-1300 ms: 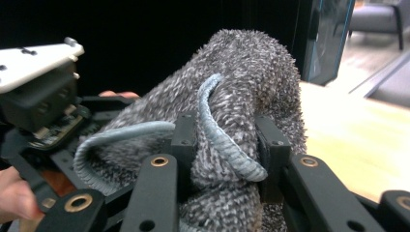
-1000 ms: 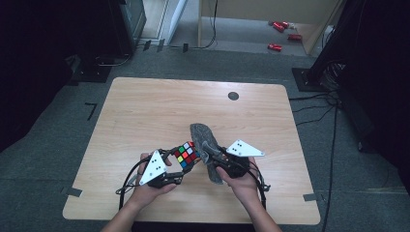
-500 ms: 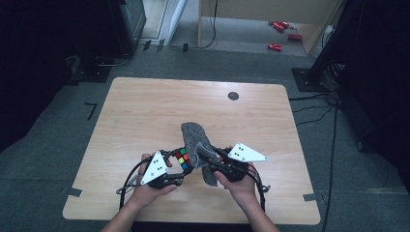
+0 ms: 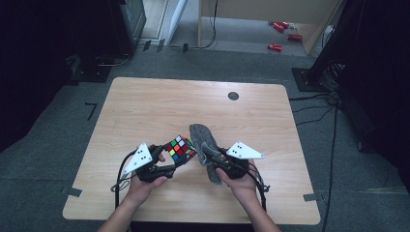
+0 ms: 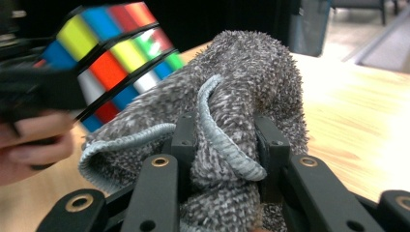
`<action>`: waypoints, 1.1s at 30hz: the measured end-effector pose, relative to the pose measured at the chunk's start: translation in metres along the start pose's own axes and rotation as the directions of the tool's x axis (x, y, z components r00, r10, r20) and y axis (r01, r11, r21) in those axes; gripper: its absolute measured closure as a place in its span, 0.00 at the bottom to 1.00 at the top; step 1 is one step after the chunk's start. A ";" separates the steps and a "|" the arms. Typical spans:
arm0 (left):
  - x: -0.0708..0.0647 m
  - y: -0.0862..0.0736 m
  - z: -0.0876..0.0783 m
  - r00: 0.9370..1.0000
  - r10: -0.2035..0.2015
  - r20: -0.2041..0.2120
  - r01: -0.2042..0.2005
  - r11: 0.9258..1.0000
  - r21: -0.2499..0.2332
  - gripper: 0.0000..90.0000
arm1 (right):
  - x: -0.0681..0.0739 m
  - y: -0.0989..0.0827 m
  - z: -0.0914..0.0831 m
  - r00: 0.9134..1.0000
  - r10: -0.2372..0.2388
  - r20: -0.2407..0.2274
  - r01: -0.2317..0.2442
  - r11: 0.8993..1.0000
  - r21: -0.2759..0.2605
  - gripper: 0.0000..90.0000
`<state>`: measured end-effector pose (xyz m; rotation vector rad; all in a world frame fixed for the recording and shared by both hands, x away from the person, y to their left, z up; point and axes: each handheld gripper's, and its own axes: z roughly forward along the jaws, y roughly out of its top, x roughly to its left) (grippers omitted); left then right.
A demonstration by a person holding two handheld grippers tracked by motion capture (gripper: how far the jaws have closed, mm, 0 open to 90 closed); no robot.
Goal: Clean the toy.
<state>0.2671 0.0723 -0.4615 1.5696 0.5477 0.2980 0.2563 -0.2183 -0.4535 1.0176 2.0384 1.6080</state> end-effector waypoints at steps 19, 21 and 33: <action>0.008 0.002 -0.004 0.995 -0.099 0.004 0.099 0.994 -0.048 0.38 | 0.056 -0.021 0.031 0.954 -0.249 -0.166 0.266 0.959 0.094 0.76; 0.009 0.002 -0.005 0.994 -0.105 0.005 0.105 0.993 -0.050 0.38 | 0.049 -0.017 0.027 0.965 -0.225 -0.135 0.235 0.969 0.069 0.76; 0.006 0.003 -0.004 0.988 -0.146 0.043 0.149 0.986 -0.069 0.38 | 0.053 -0.010 0.014 0.965 -0.262 -0.017 0.261 0.964 -0.039 0.77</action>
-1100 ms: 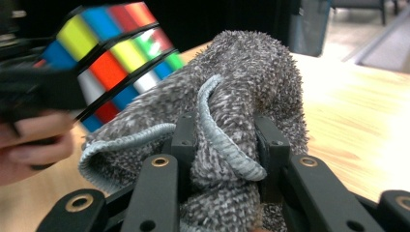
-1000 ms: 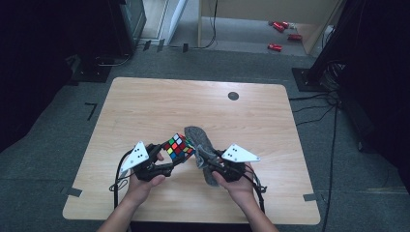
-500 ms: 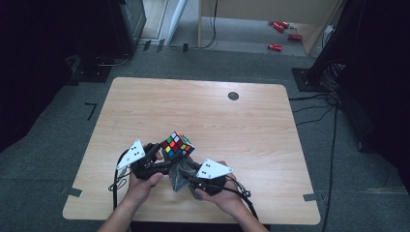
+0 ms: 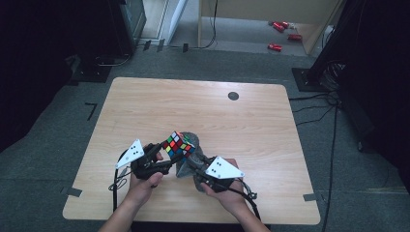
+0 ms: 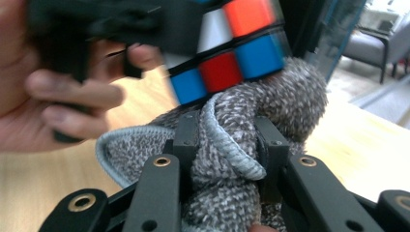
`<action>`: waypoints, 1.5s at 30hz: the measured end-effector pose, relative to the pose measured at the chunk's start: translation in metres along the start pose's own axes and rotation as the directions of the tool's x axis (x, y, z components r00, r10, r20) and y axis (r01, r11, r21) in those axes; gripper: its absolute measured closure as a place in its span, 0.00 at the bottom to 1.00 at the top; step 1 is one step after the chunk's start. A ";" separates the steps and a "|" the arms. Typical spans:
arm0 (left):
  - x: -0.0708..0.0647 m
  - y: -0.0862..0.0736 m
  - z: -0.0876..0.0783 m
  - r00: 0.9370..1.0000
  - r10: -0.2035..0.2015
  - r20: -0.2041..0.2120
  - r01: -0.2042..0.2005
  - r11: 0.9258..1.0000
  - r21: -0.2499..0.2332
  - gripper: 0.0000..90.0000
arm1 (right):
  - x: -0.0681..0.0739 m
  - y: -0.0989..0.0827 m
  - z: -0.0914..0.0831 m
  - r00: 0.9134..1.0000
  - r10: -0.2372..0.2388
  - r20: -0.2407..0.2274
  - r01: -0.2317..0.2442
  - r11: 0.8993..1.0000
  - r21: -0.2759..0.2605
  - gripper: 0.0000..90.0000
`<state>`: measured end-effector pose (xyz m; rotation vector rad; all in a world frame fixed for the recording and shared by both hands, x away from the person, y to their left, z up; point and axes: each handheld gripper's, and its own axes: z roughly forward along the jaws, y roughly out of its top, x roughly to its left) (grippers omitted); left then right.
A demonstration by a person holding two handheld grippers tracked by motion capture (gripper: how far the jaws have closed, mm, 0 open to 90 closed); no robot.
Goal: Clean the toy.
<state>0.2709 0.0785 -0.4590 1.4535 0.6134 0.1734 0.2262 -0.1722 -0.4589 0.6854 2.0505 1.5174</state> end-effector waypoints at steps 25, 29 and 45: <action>-0.001 -0.001 0.001 1.000 0.005 -0.003 -0.005 1.000 0.019 0.38 | 0.005 0.000 -0.002 0.992 -0.083 0.099 0.082 0.997 0.007 0.77; 0.001 -0.002 0.001 1.000 -0.001 -0.007 0.001 1.000 0.024 0.38 | 0.017 -0.004 0.004 0.991 -0.122 0.058 0.120 0.992 0.037 0.77; -0.002 -0.003 0.004 1.000 0.017 0.004 -0.017 0.999 0.040 0.38 | 0.003 -0.005 0.000 0.994 -0.038 0.103 0.037 0.999 0.012 0.77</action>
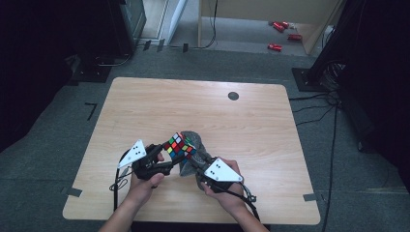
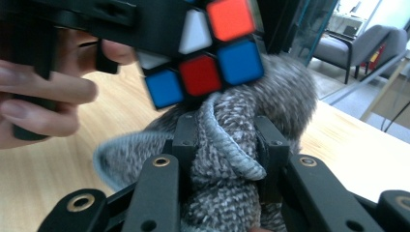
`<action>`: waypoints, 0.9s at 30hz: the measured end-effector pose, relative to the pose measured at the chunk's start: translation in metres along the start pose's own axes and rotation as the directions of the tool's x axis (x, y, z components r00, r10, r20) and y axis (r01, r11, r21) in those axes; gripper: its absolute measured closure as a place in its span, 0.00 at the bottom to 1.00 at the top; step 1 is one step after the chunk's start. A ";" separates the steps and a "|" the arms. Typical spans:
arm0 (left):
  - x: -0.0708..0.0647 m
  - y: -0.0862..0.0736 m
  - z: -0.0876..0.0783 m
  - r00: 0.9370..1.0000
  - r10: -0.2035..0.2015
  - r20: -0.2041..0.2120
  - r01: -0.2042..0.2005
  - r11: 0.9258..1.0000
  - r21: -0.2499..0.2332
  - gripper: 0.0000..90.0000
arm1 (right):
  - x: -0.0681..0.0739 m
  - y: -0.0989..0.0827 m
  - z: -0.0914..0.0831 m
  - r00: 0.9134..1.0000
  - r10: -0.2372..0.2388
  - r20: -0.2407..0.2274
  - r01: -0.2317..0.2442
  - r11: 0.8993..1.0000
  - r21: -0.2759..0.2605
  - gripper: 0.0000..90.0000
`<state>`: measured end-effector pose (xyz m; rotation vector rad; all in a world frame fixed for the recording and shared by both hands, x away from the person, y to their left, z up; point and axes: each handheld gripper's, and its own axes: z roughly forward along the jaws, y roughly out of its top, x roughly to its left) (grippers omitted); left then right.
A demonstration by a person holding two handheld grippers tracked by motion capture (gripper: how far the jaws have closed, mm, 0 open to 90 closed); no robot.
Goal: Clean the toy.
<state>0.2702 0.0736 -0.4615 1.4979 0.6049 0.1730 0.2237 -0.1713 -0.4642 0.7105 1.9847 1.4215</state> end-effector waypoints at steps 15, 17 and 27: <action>0.009 0.005 -0.009 0.999 -0.013 -0.032 0.013 1.000 -0.025 0.38 | 0.013 -0.005 0.011 0.990 -0.069 -0.122 0.078 0.994 0.075 0.76; 0.010 0.005 -0.009 0.999 -0.012 -0.039 0.011 1.000 -0.026 0.38 | -0.004 -0.005 0.009 0.997 -0.007 -0.072 0.014 0.996 0.091 0.76; 0.013 0.002 -0.006 0.996 -0.028 -0.080 0.029 0.999 0.013 0.38 | -0.083 -0.029 -0.005 0.956 0.175 0.234 -0.221 0.956 0.191 0.75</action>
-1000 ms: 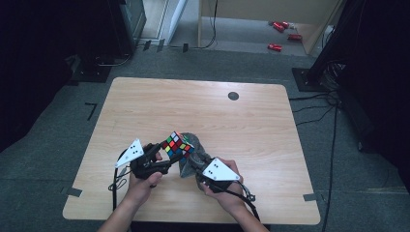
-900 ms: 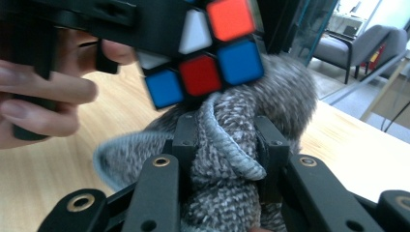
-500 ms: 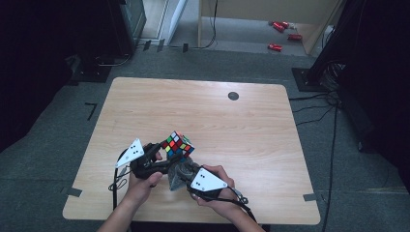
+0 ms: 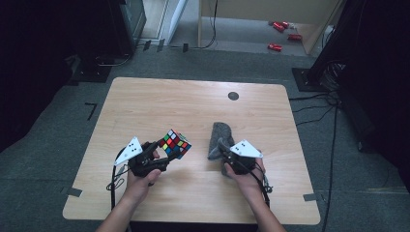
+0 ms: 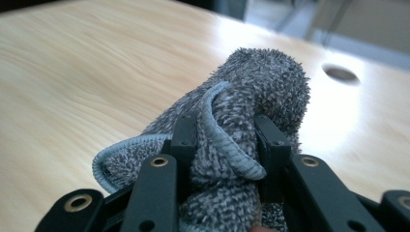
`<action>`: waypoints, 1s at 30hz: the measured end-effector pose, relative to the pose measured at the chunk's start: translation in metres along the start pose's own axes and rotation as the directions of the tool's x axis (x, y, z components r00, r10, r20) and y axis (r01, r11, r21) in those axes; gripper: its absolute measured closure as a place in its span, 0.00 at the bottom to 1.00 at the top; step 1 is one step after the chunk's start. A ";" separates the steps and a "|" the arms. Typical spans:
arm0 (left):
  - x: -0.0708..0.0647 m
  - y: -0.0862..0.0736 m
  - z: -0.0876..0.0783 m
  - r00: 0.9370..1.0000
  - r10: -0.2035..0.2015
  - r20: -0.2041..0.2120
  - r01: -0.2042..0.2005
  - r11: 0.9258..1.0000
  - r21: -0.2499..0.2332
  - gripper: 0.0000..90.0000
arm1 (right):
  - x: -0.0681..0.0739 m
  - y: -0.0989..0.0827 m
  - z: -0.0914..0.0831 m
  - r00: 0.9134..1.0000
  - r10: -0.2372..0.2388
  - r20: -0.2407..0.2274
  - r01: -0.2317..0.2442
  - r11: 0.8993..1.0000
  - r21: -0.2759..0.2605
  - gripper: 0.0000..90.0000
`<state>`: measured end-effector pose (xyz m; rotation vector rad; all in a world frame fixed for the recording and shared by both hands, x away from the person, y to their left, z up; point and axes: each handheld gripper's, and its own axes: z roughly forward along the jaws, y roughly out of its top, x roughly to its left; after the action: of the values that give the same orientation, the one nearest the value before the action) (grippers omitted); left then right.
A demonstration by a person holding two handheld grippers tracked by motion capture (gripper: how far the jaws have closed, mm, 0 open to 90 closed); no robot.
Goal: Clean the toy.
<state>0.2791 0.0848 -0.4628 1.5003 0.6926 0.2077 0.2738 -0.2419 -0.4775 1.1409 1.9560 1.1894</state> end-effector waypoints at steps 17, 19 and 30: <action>0.003 -0.006 0.008 0.998 0.003 -0.062 0.002 0.996 0.085 0.38 | -0.034 -0.026 0.023 0.994 0.090 0.068 -0.100 0.982 0.160 0.42; 0.003 -0.007 0.008 0.998 0.000 -0.066 0.006 0.996 0.088 0.38 | -0.036 -0.022 0.019 0.991 0.095 0.089 -0.107 0.985 0.138 0.33; 0.003 -0.007 0.009 0.995 -0.021 -0.094 0.029 0.996 0.085 0.38 | -0.008 0.006 0.001 0.997 0.047 -0.060 -0.049 0.999 -0.020 0.29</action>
<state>0.2840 0.0786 -0.4712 1.5713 0.8027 0.2324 0.2806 -0.2473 -0.4726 1.1596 1.9648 1.2800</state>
